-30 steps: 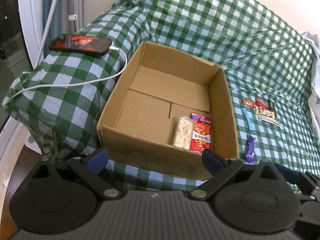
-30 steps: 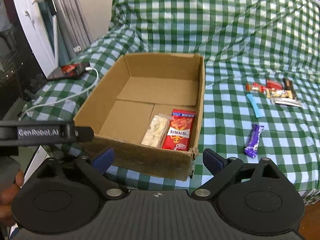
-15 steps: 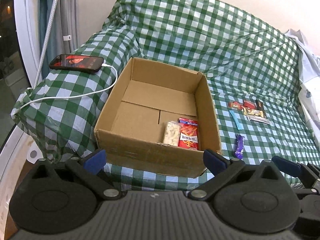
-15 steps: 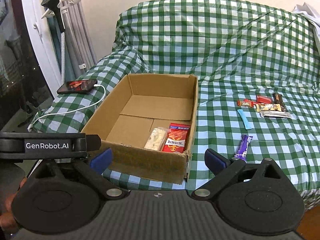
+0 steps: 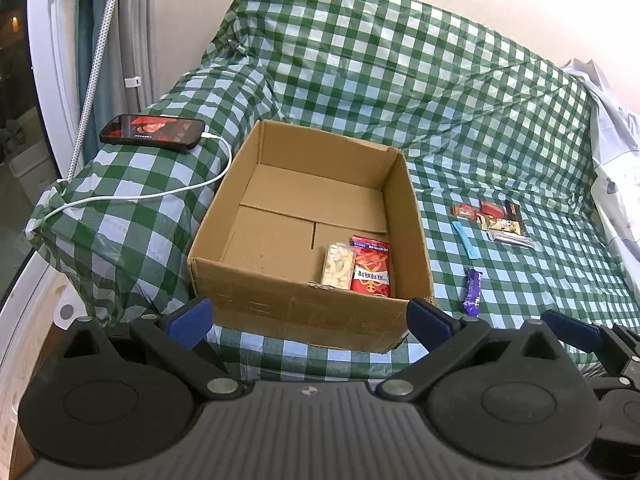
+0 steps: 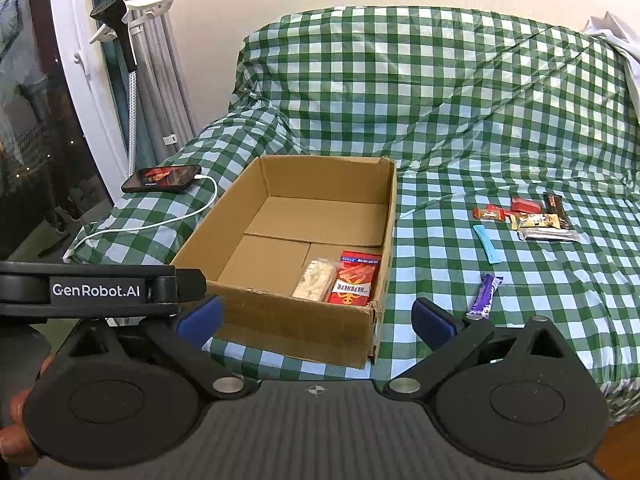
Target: Organize snacks
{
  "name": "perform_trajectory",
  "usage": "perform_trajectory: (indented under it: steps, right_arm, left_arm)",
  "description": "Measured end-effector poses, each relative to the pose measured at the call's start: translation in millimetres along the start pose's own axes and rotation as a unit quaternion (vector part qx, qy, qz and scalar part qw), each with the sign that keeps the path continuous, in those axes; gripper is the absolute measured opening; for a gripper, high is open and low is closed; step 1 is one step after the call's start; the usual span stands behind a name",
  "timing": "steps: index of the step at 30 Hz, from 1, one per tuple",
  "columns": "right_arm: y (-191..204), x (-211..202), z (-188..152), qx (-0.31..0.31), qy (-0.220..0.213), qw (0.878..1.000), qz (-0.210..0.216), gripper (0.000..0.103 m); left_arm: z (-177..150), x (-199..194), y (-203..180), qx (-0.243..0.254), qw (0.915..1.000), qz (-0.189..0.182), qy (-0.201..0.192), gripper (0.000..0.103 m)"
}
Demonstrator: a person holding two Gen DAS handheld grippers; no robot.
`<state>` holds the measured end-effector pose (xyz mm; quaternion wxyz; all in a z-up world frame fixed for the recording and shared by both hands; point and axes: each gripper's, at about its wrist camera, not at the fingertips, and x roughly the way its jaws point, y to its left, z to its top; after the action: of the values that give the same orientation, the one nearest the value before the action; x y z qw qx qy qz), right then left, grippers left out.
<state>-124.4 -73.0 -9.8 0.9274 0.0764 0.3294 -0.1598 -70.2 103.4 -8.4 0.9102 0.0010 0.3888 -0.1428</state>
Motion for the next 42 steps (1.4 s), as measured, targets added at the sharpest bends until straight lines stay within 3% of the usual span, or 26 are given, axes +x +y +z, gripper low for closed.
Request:
perform_trajectory:
  steps: [42]
  right_arm:
    - [3.7,1.1,-11.5,0.003,0.011,1.0,-0.004,0.102]
  left_arm:
    - [-4.0,7.7,3.3,-0.005,0.9999,-0.001,0.016,0.103]
